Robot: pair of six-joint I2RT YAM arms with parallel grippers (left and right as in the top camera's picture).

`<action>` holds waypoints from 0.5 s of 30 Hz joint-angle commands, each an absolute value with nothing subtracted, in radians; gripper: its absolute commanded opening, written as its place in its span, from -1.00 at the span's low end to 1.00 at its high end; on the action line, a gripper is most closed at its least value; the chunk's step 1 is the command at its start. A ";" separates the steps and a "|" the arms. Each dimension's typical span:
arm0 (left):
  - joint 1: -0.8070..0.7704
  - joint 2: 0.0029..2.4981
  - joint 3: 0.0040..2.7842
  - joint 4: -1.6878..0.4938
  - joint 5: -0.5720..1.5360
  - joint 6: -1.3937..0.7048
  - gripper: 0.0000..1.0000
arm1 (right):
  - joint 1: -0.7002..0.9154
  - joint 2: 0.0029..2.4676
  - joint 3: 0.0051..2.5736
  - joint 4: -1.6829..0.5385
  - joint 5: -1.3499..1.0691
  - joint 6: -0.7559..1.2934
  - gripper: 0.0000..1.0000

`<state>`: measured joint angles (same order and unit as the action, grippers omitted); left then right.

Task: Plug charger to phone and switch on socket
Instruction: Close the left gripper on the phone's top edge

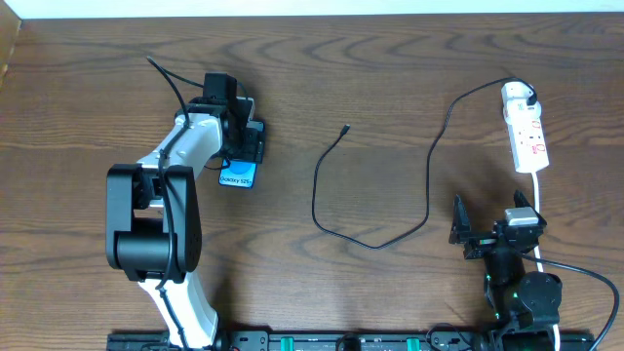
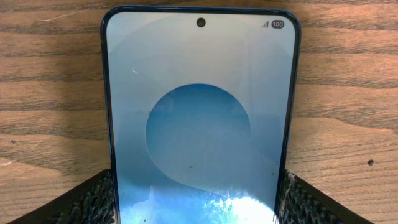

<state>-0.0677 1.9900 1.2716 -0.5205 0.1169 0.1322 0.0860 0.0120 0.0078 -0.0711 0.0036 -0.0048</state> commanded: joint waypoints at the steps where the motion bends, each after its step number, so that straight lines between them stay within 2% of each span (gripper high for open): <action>1: -0.076 2.028 1.274 -0.533 0.142 0.134 0.57 | 0.080 0.006 0.006 -0.075 0.005 0.006 0.99; 15: -0.076 2.028 1.274 -0.519 0.141 0.134 0.57 | 0.080 0.006 0.006 -0.075 0.005 0.006 0.99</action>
